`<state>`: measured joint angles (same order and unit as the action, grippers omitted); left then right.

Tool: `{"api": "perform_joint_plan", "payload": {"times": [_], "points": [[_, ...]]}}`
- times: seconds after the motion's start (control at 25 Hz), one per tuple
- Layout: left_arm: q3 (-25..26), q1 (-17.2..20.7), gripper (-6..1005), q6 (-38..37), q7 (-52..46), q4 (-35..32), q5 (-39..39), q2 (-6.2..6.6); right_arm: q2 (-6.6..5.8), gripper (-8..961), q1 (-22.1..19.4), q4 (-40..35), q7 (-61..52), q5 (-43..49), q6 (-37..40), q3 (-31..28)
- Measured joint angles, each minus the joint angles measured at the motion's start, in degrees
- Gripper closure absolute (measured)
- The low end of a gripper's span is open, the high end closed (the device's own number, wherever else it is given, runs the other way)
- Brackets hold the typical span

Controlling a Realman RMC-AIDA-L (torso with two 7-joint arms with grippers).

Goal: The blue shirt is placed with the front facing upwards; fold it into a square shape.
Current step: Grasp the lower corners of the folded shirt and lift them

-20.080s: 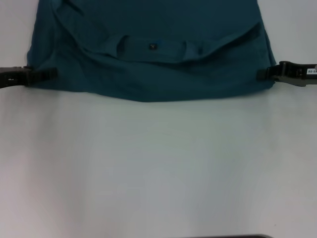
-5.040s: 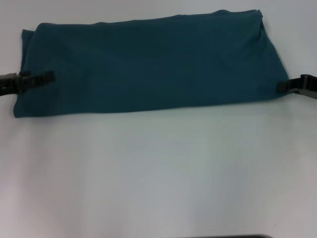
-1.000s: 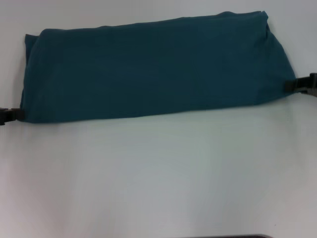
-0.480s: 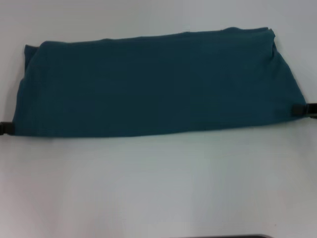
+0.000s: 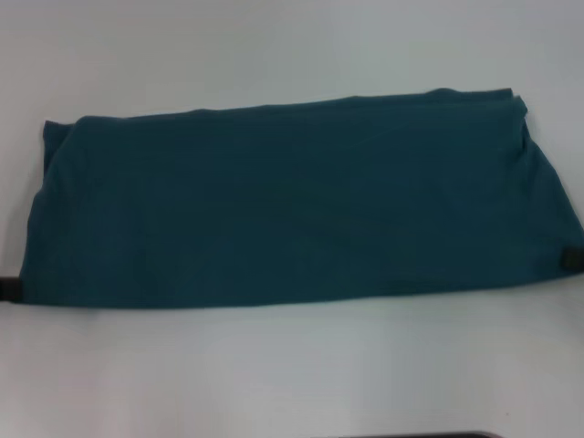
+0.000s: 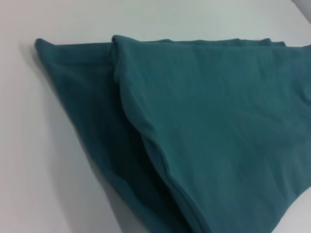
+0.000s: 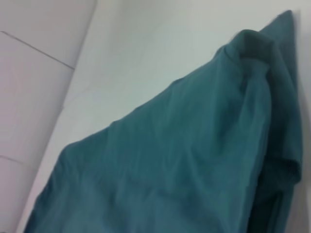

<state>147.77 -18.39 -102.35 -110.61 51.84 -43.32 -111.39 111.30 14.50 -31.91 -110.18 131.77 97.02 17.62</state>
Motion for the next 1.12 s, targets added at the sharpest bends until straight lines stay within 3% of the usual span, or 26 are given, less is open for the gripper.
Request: {"api": "perform_joint_plan", "payload": {"times": [0.56,1.12], "points": [[1.65,3.05,999,-5.13,2.89,-0.2,0.41,-0.13,1.22,940,-7.09,0.0,4.67,0.75,6.06,-0.98],[4.03,4.66,998,-10.07,3.44,0.37,3.1,0.03,0.18,938,-9.95,0.0,4.47,0.81,7.26,-1.27]]}}
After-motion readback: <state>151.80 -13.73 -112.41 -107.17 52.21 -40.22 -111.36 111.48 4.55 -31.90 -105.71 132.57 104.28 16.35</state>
